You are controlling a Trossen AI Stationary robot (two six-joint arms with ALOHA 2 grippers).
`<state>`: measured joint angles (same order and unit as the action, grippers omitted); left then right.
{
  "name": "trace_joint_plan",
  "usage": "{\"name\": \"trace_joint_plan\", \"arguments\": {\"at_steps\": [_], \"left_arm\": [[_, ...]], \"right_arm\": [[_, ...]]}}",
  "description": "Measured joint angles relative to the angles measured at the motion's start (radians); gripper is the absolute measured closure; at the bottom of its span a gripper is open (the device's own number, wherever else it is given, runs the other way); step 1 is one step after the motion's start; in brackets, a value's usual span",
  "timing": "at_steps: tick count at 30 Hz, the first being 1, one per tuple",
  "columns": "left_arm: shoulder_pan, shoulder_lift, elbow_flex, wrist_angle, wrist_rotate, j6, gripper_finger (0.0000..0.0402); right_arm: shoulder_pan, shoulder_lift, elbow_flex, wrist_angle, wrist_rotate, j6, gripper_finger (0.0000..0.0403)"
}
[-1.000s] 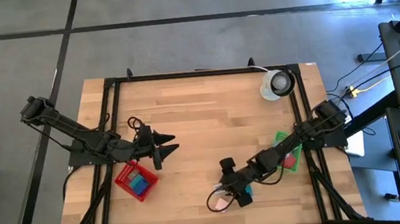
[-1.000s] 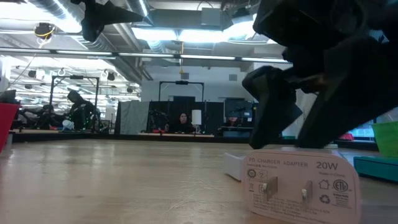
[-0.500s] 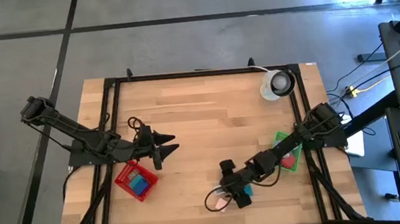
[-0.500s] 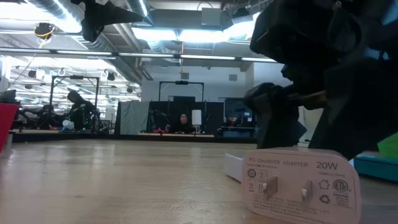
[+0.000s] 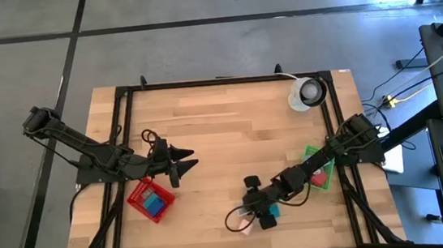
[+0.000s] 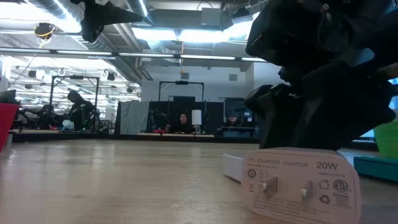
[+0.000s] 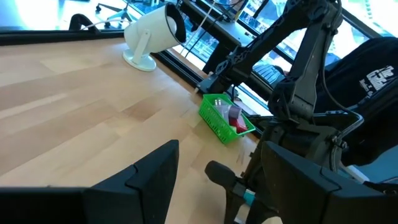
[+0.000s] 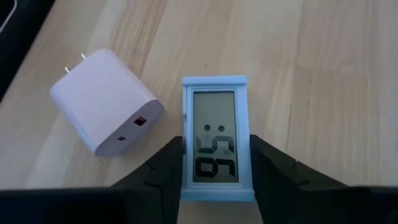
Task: Pick & Place Office items
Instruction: Put the white digital clock into the red bin
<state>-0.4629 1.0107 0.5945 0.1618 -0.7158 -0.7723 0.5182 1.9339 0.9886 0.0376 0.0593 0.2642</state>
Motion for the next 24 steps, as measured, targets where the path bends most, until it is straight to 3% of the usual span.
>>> {"name": "trace_joint_plan", "arguments": {"at_steps": [8,17,24], "left_arm": [[0.0,0.0,-0.001,0.114,0.0,-0.028,0.0176],[0.0,0.0,-0.001,0.247,-0.053,0.013,0.0176],[0.001,0.0,-0.001,0.247,-0.057,0.023,0.0176]], "right_arm": [[-0.002,-0.096,-0.004,-0.031,0.079,0.071,0.0244],[-0.06,-0.333,-0.002,-0.101,0.428,0.055,0.0247],[-0.088,-0.472,-0.001,-0.012,0.719,0.063,0.0241]]}}
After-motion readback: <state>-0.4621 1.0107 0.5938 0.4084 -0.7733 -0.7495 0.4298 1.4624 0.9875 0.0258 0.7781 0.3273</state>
